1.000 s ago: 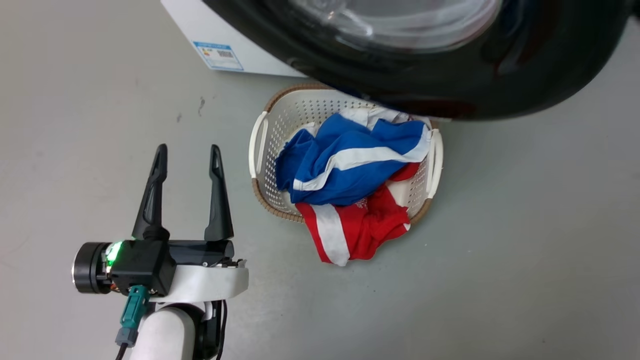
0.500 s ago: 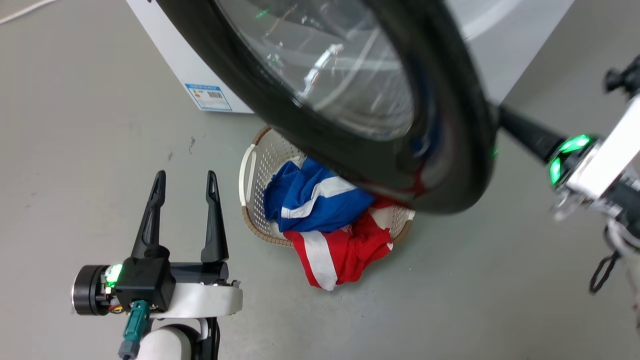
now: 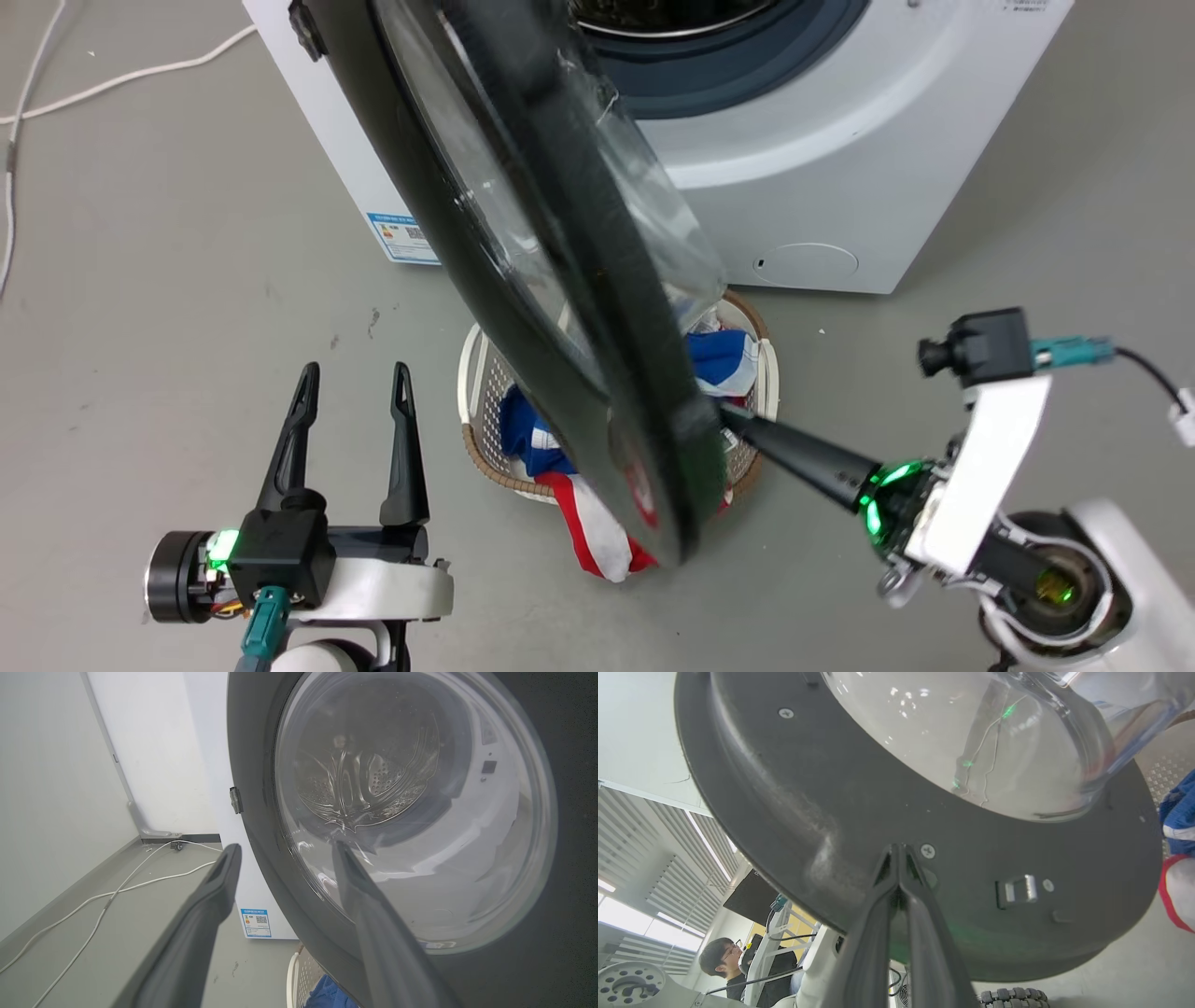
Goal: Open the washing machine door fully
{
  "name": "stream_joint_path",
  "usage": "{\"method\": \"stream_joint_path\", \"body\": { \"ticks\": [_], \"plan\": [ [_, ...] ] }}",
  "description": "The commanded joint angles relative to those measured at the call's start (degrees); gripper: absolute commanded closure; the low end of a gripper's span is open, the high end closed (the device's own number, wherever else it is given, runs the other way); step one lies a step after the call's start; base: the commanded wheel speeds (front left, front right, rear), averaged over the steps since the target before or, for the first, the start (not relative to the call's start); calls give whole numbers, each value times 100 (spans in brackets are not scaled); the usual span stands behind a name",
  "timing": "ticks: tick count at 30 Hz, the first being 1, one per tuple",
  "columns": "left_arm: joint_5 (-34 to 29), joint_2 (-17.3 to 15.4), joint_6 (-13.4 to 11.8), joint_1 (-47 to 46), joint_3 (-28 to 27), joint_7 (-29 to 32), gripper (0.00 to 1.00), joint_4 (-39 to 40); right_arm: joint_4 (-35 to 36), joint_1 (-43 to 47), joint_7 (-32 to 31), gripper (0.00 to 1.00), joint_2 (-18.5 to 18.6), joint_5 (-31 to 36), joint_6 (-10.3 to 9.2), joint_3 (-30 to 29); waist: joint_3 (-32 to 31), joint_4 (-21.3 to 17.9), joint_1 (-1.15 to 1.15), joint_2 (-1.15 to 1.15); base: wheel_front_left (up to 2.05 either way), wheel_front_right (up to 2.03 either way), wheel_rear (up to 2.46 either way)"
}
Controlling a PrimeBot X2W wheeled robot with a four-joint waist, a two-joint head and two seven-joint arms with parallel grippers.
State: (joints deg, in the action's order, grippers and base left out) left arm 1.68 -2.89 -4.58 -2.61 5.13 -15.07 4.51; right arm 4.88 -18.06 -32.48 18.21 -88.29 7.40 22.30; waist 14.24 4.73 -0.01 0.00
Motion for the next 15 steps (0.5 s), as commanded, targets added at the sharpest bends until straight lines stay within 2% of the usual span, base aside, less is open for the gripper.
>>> {"method": "stream_joint_path", "body": {
  "ticks": [1,8,15],
  "plan": [
    [-40,-3,-22,52,-9,-16,0,-5,54,109,-5,100,-75,-45,16,76,-38,21,1,0,0,0,0],
    [-30,-2,-37,121,5,-16,0,-6,14,284,36,100,-417,-10,16,477,-92,97,1,0,0,0,0],
    [-24,-2,-63,148,9,-16,0,-52,-187,393,106,100,-594,13,9,716,-156,115,1,0,0,0,0]
  ]
}}
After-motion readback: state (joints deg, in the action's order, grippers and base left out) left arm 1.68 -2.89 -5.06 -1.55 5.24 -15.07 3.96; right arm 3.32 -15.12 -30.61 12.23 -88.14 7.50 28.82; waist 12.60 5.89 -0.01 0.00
